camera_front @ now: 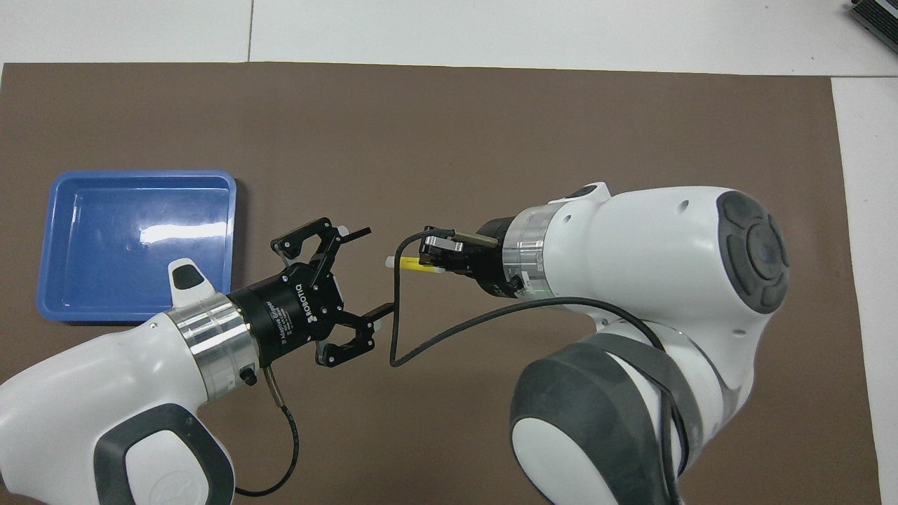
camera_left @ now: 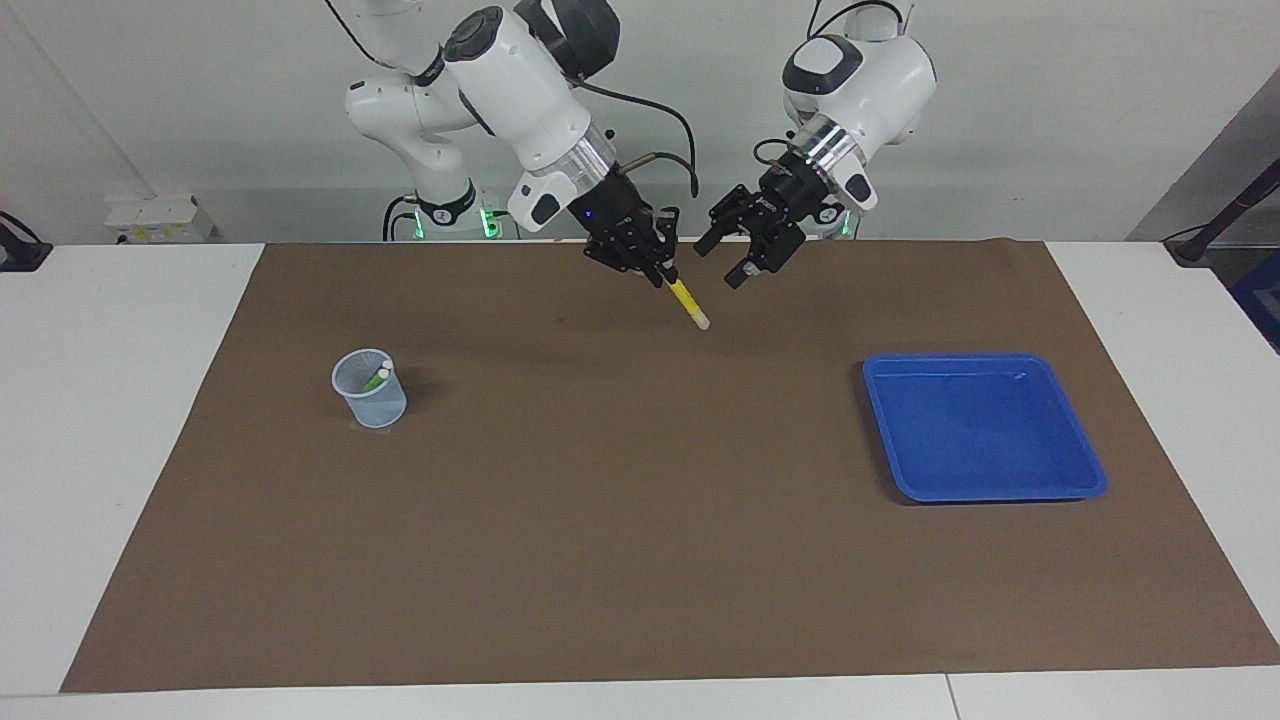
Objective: Right arm passes pens to left for tray arrangement
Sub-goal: 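Carry the yellow pen toward the left gripper while the left gripper approaches, then close the left gripper on the yellow pen held by the right gripper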
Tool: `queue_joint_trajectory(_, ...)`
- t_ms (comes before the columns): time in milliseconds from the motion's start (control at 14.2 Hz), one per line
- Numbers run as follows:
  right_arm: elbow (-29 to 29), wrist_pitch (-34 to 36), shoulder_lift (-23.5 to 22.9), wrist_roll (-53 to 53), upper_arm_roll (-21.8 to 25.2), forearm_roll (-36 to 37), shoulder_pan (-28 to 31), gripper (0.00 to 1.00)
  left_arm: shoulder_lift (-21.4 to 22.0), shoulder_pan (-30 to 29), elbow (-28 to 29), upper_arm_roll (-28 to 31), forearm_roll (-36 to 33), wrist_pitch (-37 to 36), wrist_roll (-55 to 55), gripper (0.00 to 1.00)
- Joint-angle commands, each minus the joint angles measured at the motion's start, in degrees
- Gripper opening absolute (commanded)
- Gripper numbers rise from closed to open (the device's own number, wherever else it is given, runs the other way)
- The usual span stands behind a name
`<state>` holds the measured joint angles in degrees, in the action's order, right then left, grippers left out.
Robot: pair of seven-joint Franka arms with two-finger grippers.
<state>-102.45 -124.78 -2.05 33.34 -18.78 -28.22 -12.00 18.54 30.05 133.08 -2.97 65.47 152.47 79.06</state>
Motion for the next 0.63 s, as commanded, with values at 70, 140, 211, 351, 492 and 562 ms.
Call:
queue_joint_trajectory(70,-0.56,-0.46,0.21,-0.12,-0.03,-1.84,0.4,0.0,-2.53,1.59,-0.1,0.68,1.24,0.99,0.31,0.98)
queue_joint_trajectory(140,-0.56,-0.46,0.21,-0.12,-0.03,-1.84,0.4,0.0,-3.5,2.55,-0.19,0.68,1.41,1.34,0.13,0.98)
queue_joint_trajectory(211,-0.56,-0.37,0.21,-0.12,-0.03,-1.84,0.4,0.0,-4.38,3.69,-0.54,0.68,2.02,2.04,0.13,0.98)
queue_joint_trajectory(351,-0.56,-0.37,0.12,-0.12,-0.03,-1.84,0.48,0.0,-5.26,3.88,-0.9,0.68,2.9,2.66,0.13,0.98)
queue_joint_trajectory(492,-0.56,-0.46,0.12,-0.2,-0.03,-1.84,0.48,0.0,-6.58,4.22,-1.86,0.68,2.91,2.75,0.13,0.98)
queue_joint_trajectory(562,-0.56,-0.46,0.12,-0.2,-0.03,-1.84,0.48,0.0,-6.76,4.75,-2.04,0.68,3.08,2.75,0.13,0.96)
